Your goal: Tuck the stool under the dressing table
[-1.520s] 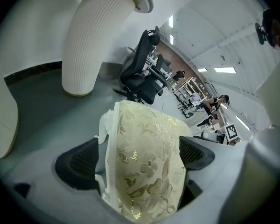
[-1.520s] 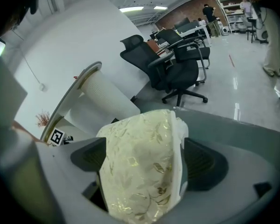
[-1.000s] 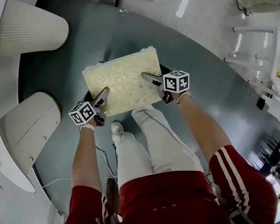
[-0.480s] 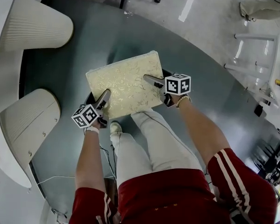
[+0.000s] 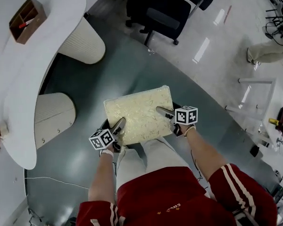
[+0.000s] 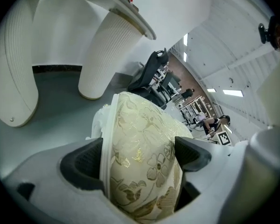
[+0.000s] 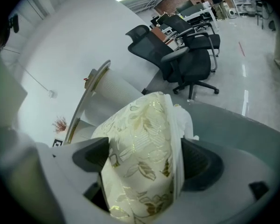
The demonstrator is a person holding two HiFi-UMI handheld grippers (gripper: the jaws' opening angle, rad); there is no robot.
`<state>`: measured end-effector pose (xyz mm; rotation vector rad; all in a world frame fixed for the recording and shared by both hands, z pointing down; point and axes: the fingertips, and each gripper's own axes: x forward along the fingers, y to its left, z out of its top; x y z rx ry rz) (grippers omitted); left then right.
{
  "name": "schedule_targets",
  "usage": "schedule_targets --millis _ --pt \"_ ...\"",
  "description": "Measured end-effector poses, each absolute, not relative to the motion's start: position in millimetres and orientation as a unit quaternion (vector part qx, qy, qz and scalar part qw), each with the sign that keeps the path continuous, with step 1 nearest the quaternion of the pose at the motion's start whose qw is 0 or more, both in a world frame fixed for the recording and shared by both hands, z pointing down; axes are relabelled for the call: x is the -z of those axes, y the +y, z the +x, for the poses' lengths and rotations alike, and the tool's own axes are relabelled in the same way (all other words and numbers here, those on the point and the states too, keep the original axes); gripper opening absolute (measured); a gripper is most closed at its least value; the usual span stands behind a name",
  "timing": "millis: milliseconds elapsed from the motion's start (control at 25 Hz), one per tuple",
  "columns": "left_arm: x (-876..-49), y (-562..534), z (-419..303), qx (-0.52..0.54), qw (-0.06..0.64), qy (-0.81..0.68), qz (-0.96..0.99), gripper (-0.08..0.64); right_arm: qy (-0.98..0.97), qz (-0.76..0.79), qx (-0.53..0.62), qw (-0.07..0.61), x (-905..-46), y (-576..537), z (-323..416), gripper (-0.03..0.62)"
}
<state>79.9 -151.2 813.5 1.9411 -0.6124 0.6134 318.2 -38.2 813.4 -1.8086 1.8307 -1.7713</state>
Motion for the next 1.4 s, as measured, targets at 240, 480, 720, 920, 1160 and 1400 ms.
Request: schedule_targets --millis 240,480,720,920,1160,1400 --pt "-719.4 -140.9 29.2 -0.239 0.486 -0.289 0.789 0.477 0.609 -0.551 0.571 -0.008 -725.4 -44.5 275.9 0.472" --pt "-666.3 -145.9 -25.1 -0.187 0.489 -0.352 0.776 0.474 0.656 -0.514 0.55 -0.053 -667.5 -87.2 235.5 0.47" --pt "-631.6 -111.4 -98.1 -0.145 0.487 -0.403 0.761 0.476 0.69 -0.483 0.532 -0.088 -630.3 -83.7 168.2 0.469" --pt "-610.8 -82.5 -153.3 -0.105 0.482 -0.441 0.75 0.476 0.723 -0.452 0.511 -0.11 -605.7 -82.5 115.1 0.466" --pt "-600.5 -53.4 -195.8 -0.072 0.474 -0.474 0.739 0.477 0.751 -0.426 0.488 -0.126 -592.9 -76.3 72.3 0.463" --pt "-611.6 -57.7 -209.4 -0.053 0.48 -0.491 0.725 0.477 0.763 -0.411 0.478 -0.144 -597.3 -96.5 57.4 0.46"
